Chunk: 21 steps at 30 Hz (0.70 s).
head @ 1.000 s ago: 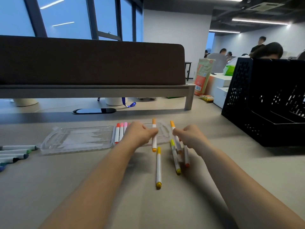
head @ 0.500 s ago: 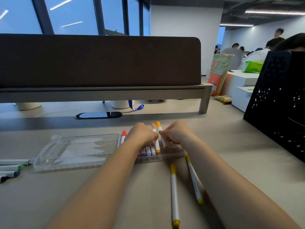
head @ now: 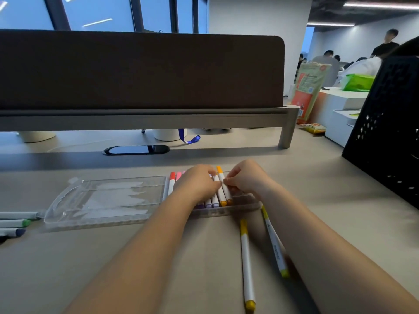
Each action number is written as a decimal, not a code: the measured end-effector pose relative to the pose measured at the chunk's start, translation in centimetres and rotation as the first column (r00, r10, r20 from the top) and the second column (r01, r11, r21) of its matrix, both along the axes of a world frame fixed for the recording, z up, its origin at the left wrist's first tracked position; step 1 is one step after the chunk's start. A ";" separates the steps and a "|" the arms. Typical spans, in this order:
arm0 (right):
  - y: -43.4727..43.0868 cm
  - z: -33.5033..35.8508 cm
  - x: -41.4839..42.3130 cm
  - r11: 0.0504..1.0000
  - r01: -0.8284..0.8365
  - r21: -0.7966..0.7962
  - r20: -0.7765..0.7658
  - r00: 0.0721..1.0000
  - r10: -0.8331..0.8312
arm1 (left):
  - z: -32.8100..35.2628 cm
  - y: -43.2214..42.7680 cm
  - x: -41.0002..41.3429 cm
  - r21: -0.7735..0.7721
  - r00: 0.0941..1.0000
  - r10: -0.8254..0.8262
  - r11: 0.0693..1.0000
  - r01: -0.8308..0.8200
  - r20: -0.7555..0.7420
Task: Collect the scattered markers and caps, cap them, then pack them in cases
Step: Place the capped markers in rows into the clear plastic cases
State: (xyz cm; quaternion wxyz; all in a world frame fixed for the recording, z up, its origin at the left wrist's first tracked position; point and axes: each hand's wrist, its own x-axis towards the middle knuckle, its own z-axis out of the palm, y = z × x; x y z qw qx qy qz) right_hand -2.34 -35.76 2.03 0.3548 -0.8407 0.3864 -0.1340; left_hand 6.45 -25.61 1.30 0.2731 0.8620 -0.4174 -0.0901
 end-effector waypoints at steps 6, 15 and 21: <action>-0.1 -0.2 -0.1 0.996 -0.061 -0.057 -0.020 0.998 0.060 | -0.4 -0.2 -0.2 0.133 0.992 -0.086 0.988 0.074 0.092; 0.1 -0.8 1.4 0.950 -0.111 -0.290 -0.231 0.972 0.043 | 1.3 -0.3 -0.4 0.316 0.976 -0.218 0.926 0.208 -0.002; 1.3 -0.8 -2.3 0.969 -0.041 -0.242 -0.061 0.998 0.027 | 0.6 0.8 -1.6 0.191 0.986 -0.114 0.978 0.090 0.123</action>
